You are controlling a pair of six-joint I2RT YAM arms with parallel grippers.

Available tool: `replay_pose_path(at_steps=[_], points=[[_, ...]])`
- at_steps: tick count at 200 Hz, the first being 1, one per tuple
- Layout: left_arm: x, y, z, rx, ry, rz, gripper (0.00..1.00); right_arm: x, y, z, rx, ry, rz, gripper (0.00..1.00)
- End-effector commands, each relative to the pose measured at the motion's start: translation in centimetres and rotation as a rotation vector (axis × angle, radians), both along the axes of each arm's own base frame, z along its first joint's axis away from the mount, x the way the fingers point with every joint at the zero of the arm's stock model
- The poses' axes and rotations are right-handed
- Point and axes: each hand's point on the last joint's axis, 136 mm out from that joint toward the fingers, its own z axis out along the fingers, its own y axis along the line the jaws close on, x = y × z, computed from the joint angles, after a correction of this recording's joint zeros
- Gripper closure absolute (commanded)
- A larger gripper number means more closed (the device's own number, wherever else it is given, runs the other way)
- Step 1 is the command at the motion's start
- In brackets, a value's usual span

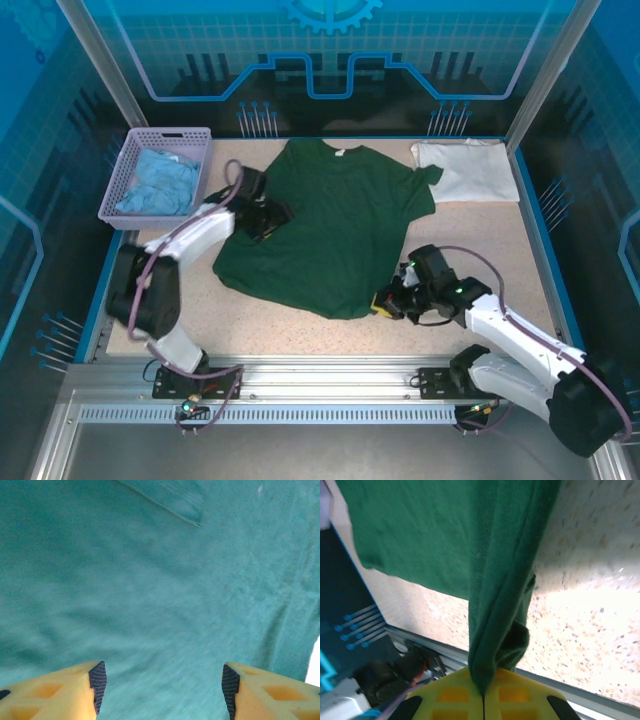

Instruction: Fold and stack the t-shirts

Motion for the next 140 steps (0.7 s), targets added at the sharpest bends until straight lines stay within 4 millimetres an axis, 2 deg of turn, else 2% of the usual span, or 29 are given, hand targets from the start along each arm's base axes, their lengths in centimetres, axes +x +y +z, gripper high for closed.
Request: replay_pose_path(at_steps=[1, 7, 20, 33, 41, 53, 60, 71, 73, 89, 100, 111, 125, 132, 140], points=[[4.1, -3.7, -1.4, 0.008, 0.005, -0.042, 0.35, -0.8, 2.3, -0.2, -0.040, -0.006, 0.043, 0.92], [5.0, -4.6, -2.8, 0.012, 0.039, -0.057, 0.35, -1.1, 3.0, -0.2, -0.052, -0.011, 0.068, 0.88], [6.6, -6.3, -4.7, 0.017, 0.075, -0.084, 0.35, -1.3, 4.7, -0.2, -0.055, -0.016, 0.122, 0.71], [7.9, -7.9, -5.6, 0.013, 0.085, -0.111, 0.35, -1.2, 6.5, 0.2, -0.028, -0.024, 0.177, 0.61], [8.3, -8.7, -5.9, 0.020, 0.091, -0.130, 0.35, -0.9, 7.5, 0.8, -0.004, -0.034, 0.212, 0.50], [8.5, -9.4, -6.0, 0.036, 0.095, -0.162, 0.33, 0.4, 7.7, 2.1, -0.009, -0.073, 0.245, 0.35], [8.6, -9.3, -5.7, 0.046, 0.088, -0.167, 0.32, 1.7, 6.9, 2.9, -0.046, -0.107, 0.237, 0.30], [8.6, -8.1, -4.9, 0.082, 0.064, -0.154, 0.29, 4.5, 4.8, 4.1, -0.122, -0.178, 0.194, 0.23], [8.6, -8.0, -4.6, 0.085, 0.057, -0.151, 0.29, 5.6, 4.4, 5.1, -0.130, -0.214, 0.176, 0.22], [8.3, -6.0, -2.7, 0.099, 0.006, -0.115, 0.27, 10.3, 0.3, 6.3, -0.242, -0.264, 0.060, 0.21], [7.9, -4.7, -1.7, 0.105, -0.021, -0.092, 0.27, 13.5, -1.5, 7.0, -0.273, -0.309, 0.013, 0.23], [7.5, -3.2, -1.2, 0.119, -0.031, -0.064, 0.26, 16.4, -3.7, 6.9, -0.376, -0.321, -0.034, 0.24], [7.0, -1.3, -1.8, 0.122, -0.024, -0.024, 0.26, 20.0, -5.0, 6.7, -0.442, -0.344, -0.056, 0.25], [6.8, -0.4, -2.5, 0.119, -0.014, 0.002, 0.26, 22.1, -5.9, 6.0, -0.496, -0.347, -0.074, 0.26], [6.7, 0.4, -3.4, 0.107, 0.006, 0.026, 0.27, 24.4, -6.9, 4.7, -0.557, -0.330, -0.083, 0.34]])
